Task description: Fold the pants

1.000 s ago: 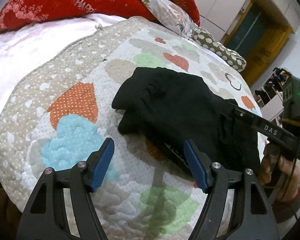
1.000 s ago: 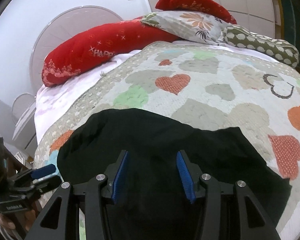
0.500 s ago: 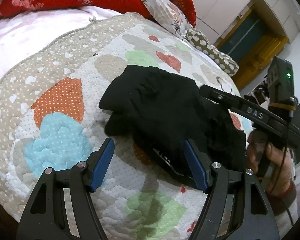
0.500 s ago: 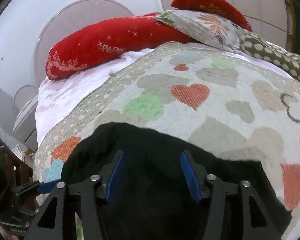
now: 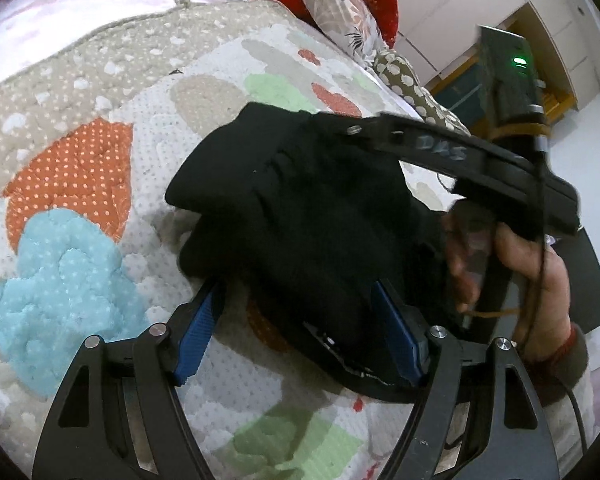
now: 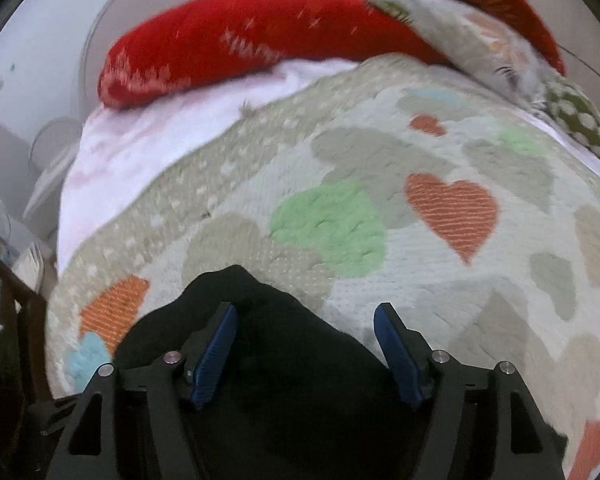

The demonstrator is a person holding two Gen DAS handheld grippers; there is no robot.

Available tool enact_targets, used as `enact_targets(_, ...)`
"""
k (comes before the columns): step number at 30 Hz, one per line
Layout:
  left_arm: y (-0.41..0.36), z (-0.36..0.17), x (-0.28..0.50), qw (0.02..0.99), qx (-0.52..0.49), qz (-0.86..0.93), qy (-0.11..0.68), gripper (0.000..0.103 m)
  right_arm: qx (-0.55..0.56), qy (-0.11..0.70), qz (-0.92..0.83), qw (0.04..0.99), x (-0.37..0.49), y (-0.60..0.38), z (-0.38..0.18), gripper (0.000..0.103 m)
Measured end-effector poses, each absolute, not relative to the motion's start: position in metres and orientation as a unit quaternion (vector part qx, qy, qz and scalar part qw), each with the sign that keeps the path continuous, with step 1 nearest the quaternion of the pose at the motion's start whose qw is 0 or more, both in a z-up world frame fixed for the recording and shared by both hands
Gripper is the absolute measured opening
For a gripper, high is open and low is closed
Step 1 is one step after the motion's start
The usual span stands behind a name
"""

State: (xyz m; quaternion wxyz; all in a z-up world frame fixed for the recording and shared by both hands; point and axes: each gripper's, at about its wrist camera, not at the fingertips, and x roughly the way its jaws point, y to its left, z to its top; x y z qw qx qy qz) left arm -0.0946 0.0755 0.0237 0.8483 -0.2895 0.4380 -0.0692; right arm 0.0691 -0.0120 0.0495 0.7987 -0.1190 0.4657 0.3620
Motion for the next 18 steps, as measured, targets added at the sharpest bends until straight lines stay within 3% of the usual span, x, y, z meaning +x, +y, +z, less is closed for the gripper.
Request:
enact_targets(4, 0.079, 0.023, -0.094, 0.853, -0.297, -0.075, 0.422, 0.076, -0.077, 0.478, 0.383, 0.786, 0.08, -0.012, 0.037, 0.063)
enact_targets(5, 0.08, 0.023, -0.093, 0.855, -0.299, -0.079, 0.415, 0.076, -0.055, 0.484, 0.398, 0.777, 0.082, -0.015, 0.034, 0.048)
enact_targets(6, 0.08, 0.024, -0.092, 0.857, -0.3, -0.084, 0.411, 0.073, -0.044, 0.488, 0.405, 0.772, 0.083, -0.016, 0.032, 0.042)
enact_targets(7, 0.08, 0.025, -0.091, 0.858, -0.3, -0.089, 0.408, 0.066, -0.038, 0.484, 0.408, 0.774, 0.081, -0.019, 0.034, 0.038)
enact_targets(9, 0.076, 0.033, -0.087, 0.86, -0.281, -0.098, 0.415, 0.033, -0.023, 0.465, 0.411, 0.784, 0.074, -0.029, 0.048, 0.015)
enact_targets(13, 0.053, 0.079, -0.097, 0.891, -0.225, -0.131, 0.372, 0.033, 0.04, 0.396, 0.424, 0.814, 0.054, -0.079, 0.099, 0.011)
enact_targets(15, 0.026, 0.108, -0.107, 0.906, -0.183, -0.171, 0.341, 0.033, 0.072, 0.366, 0.414, 0.83, 0.044, -0.118, 0.12, 0.004)
enact_targets(18, -0.031, 0.135, -0.12, 0.914, -0.111, -0.238, 0.308, 0.033, 0.115, 0.324, 0.378, 0.86, 0.021, -0.195, 0.141, 0.004)
